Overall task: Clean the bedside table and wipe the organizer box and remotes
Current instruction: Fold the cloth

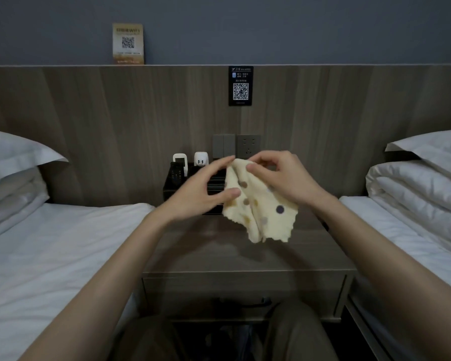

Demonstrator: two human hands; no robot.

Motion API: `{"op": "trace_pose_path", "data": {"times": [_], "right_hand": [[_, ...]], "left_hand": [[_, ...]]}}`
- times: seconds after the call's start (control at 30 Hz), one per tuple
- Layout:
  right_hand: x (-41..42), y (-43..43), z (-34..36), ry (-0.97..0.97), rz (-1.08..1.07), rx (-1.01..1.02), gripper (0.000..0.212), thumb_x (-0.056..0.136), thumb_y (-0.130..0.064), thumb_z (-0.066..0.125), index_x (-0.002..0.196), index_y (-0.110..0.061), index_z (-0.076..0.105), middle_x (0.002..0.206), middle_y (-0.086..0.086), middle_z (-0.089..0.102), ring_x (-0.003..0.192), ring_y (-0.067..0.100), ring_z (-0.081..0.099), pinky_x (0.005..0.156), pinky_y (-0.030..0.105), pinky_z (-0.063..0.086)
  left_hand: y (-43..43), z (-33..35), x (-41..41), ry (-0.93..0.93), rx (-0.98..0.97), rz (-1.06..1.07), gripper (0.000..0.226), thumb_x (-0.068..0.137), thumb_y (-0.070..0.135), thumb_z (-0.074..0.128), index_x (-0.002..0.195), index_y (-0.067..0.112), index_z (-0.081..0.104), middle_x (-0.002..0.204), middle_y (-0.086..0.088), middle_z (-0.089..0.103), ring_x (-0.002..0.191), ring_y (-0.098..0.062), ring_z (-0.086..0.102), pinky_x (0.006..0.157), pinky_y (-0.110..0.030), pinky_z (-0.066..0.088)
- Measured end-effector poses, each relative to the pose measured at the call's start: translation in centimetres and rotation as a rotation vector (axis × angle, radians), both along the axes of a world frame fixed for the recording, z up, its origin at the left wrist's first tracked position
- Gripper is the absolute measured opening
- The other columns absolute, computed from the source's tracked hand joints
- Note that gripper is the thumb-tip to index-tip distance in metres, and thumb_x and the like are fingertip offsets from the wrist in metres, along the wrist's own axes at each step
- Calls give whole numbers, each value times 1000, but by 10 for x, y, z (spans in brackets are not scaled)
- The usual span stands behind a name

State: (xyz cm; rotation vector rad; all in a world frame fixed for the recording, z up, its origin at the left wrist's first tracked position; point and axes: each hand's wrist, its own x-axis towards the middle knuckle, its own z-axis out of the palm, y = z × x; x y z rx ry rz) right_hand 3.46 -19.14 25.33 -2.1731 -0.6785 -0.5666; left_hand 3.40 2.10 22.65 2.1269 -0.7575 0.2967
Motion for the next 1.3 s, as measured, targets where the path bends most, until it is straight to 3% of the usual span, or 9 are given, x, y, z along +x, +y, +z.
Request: {"op": "trace_pose_path", "data": {"times": [0.1,0.27,0.47,0.57,0.67,0.77,0.97,1.07,1.3], "right_hand": [[2,-3,16,5,76,-170,16,91,-36,63,99,-28,74,92,-14,72,90,0,65,81,25,50],[5,-19,37,-116,-132,-311,14,89,-46,57,94,-41,70,92,-26,68,93,-2,61,80,33,50],[11,-35,35,-70,-218,-456,14,86,-51,58,90,-42,69,89,-22,66,89,4,59,74,31,47],[14,-33,31,29,-69,-460,10,86,-37,66,93,-33,71,93,-16,69,92,2,61,80,18,47],[15,-28,28,37,-9,-409,16,89,-19,63,105,-22,66,103,-13,66,96,0,57,79,2,36],[14,-28,34,68,-7,-328,20,87,-11,57,104,-21,58,103,-5,65,92,12,58,74,14,40],[16,-42,46,75,4,-308,27,79,-8,60,101,-24,56,94,-10,65,85,3,58,66,11,42],[23,-48,47,61,-12,-321,27,79,-10,63,99,-26,57,96,-13,65,89,3,58,74,15,42],[60,-75,50,3,-341,-502,26,95,-39,51,116,-27,60,104,-8,62,107,18,54,101,41,28]], "left_hand": [[-13,4,4,40,-79,-101,63,86,45,56,144,26,39,140,9,50,126,2,47,100,-17,44],[-13,19,12,211,14,-73,16,90,30,65,96,16,68,84,7,73,76,-3,69,63,-17,52],[-1,19,35,167,319,-50,25,90,22,66,115,18,65,111,4,68,102,-8,65,89,-25,52],[-15,10,34,102,173,-6,60,83,30,73,137,25,48,129,8,51,119,-5,50,99,-21,41],[-42,-4,36,-51,-16,122,52,76,34,79,122,24,58,107,2,56,94,-4,55,86,-23,48],[-55,-12,40,-35,-108,153,27,78,26,78,97,17,62,78,5,62,65,-2,57,68,-22,50],[-57,-11,58,33,-32,-36,33,85,22,72,115,13,64,104,-3,67,96,-15,65,88,-28,52],[-60,-5,67,81,16,-48,12,87,20,70,93,10,68,92,-6,70,84,-14,65,79,-30,51],[-46,49,98,195,-49,-41,6,96,15,57,96,18,62,78,6,68,65,2,61,62,-18,48]]}}
